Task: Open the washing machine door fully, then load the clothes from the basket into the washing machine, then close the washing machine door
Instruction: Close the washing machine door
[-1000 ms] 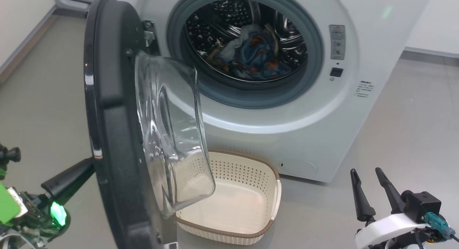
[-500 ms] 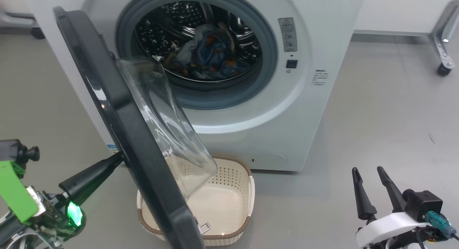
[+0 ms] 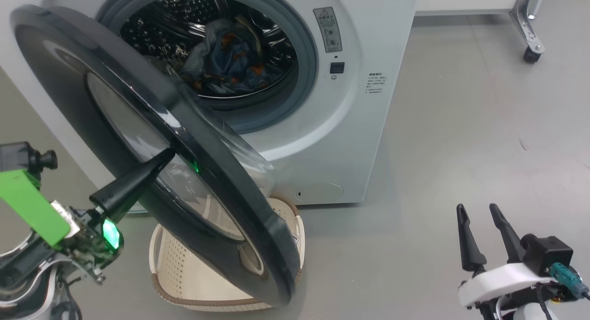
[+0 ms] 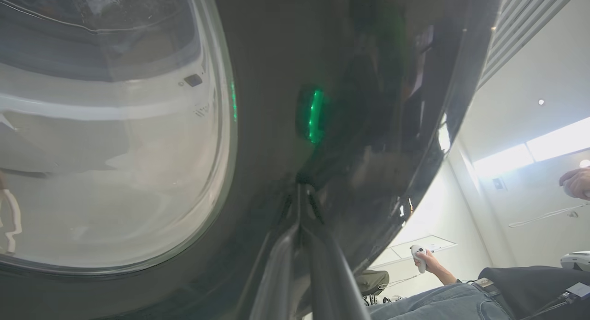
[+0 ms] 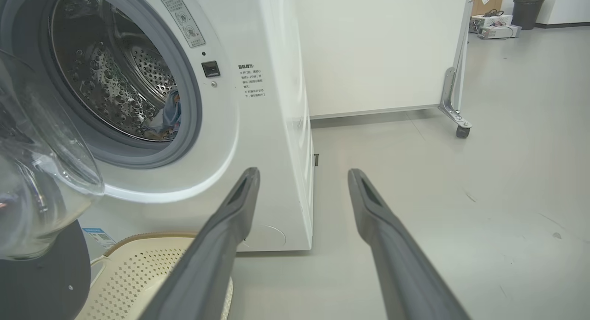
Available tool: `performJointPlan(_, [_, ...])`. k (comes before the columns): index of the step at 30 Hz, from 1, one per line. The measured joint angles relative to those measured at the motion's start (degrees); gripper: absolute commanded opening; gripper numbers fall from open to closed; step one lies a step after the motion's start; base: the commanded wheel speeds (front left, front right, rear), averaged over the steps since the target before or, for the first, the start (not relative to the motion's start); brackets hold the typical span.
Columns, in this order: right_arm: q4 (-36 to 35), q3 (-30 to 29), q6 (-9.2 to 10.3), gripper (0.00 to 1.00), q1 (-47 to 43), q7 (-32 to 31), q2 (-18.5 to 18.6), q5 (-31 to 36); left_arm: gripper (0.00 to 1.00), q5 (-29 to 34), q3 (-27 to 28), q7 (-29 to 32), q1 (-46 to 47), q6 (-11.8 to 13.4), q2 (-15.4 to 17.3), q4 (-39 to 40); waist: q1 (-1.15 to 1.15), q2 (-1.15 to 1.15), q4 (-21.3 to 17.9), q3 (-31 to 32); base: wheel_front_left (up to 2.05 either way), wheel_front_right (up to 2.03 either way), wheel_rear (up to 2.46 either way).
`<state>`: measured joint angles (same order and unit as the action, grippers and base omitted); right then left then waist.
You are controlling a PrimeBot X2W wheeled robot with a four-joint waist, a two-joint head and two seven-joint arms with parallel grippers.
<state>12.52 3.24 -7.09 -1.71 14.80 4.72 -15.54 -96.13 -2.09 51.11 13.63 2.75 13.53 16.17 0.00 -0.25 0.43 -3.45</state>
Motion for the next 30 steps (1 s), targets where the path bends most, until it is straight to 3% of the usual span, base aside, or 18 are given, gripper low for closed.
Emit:
performJointPlan(10, [-0.2,1.6,0.0,1.0,3.4,0.0,-0.4,0.0,0.0,3.4,0.4,-5.2,6.0,0.5,-2.7,-6.6,0.0,0.0,-2.9,-2.4,0.0,0.0,0.0])
performJointPlan(30, [0.4,1.6,0.0,1.0,4.3,0.0,-0.9,0.0,0.0,9.3,0.6,-11.4,16.5,-0.1,-4.5,-18.9,0.0,0.0,-9.5,-4.7,0.0,0.0,0.0])
